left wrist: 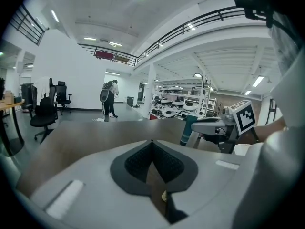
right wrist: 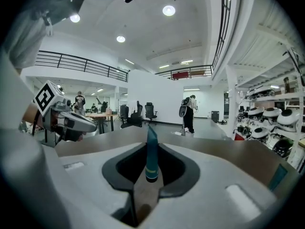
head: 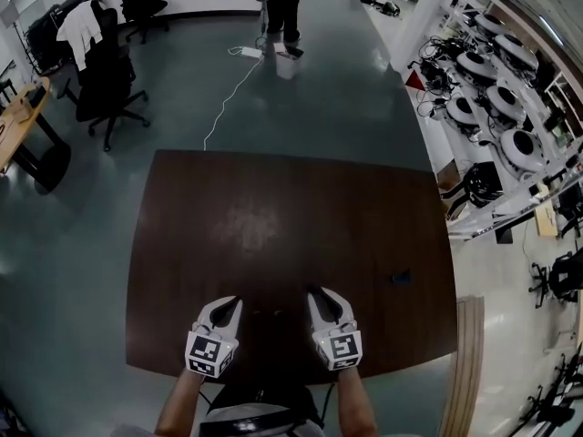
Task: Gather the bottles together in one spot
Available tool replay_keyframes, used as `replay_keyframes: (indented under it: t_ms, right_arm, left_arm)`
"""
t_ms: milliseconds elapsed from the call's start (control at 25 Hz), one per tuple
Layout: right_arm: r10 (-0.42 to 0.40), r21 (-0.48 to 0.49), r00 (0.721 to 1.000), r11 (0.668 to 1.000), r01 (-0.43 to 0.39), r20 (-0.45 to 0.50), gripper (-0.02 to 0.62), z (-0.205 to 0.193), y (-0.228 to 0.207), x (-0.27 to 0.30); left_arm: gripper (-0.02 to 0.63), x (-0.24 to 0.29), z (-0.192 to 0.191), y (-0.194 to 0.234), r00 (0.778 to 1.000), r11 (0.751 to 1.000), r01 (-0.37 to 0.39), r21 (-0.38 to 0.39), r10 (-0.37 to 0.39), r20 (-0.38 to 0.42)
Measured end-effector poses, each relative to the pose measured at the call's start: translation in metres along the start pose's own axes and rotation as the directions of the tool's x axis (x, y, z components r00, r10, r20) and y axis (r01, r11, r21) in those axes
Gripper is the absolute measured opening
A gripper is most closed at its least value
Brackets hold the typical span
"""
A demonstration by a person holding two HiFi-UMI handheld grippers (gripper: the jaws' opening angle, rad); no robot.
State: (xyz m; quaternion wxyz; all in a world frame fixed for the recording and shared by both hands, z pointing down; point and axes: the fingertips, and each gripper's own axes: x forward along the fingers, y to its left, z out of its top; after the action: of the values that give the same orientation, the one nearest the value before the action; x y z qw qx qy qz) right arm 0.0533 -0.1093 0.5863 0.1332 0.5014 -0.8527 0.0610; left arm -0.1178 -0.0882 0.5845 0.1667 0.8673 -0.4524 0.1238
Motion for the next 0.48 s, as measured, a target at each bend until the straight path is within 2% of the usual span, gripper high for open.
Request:
replay_keyframes:
  t_ms: [480]
  right_arm:
    - [0.006, 0.033, 0.999, 0.999, -0.004, -0.043, 0.075, -0.041, 0.021, -0.021]
  left_arm:
    - [-0.002, -0.003, -0.028, -0.011, 1.0, 1.0, 0.022, 0.007, -0.021, -0.017]
